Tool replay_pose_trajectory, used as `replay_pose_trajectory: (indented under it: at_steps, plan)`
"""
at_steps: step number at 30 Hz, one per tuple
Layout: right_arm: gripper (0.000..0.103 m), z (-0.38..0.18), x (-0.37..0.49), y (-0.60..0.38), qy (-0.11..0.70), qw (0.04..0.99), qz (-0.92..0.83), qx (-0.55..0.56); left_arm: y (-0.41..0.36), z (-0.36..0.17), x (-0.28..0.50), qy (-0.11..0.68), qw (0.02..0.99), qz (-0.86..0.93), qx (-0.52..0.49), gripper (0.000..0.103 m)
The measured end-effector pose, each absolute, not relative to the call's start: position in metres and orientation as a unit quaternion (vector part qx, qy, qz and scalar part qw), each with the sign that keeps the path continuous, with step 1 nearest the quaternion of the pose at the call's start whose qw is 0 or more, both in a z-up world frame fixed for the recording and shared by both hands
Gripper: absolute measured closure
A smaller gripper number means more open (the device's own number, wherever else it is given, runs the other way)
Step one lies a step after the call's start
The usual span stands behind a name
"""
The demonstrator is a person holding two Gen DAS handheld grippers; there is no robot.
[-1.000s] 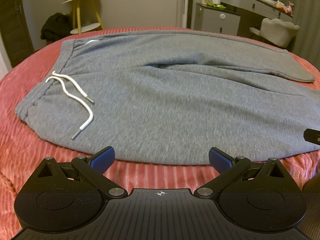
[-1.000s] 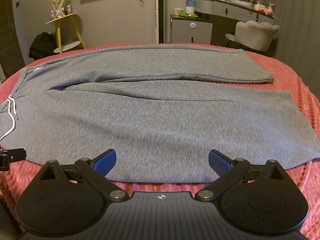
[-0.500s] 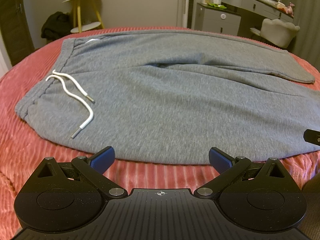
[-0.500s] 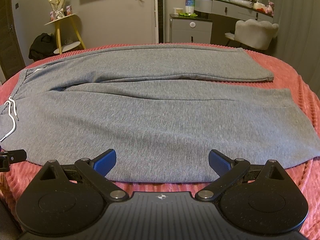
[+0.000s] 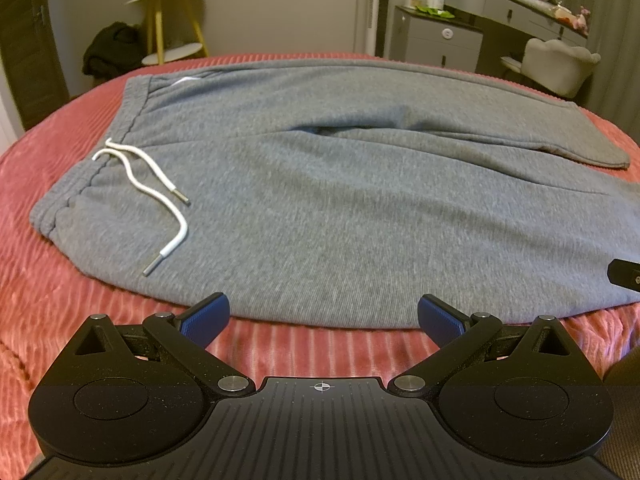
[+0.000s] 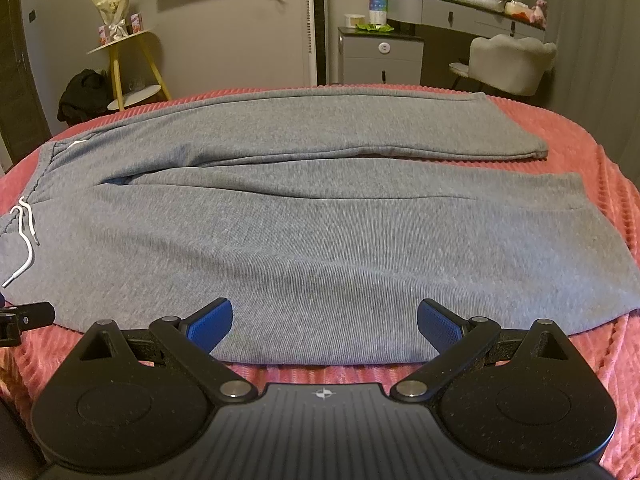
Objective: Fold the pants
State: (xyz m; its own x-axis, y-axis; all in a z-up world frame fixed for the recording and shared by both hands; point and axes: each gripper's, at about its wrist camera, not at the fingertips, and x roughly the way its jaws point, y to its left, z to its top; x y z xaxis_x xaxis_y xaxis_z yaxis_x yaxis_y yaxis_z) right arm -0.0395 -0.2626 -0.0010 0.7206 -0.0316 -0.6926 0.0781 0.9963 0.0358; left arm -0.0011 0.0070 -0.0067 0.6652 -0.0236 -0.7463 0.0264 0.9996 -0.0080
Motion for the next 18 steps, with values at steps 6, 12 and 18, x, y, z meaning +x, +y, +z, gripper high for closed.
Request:
replay_pose_trajectory:
  at_steps: [6, 12, 18]
  plan:
    - [0.004, -0.0007, -0.0395, -0.2632, 0.373, 0.927, -0.029, 0.034, 0.0075, -0.0077, -0.0010, 0.410, 0.912, -0.012, -0.001, 0.000]
    - [0.004, -0.0007, -0.0394, -0.2633, 0.373, 0.927, -0.029, 0.034, 0.0068, -0.0061, -0.0018, 0.410, 0.912, -0.012, -0.002, 0.000]
    - [0.004, -0.0003, -0.0398, -0.2627, 0.372, 0.927, -0.030, 0.031, 0.0075, -0.0058, -0.0012, 0.411, 0.912, -0.012, -0.003, 0.000]
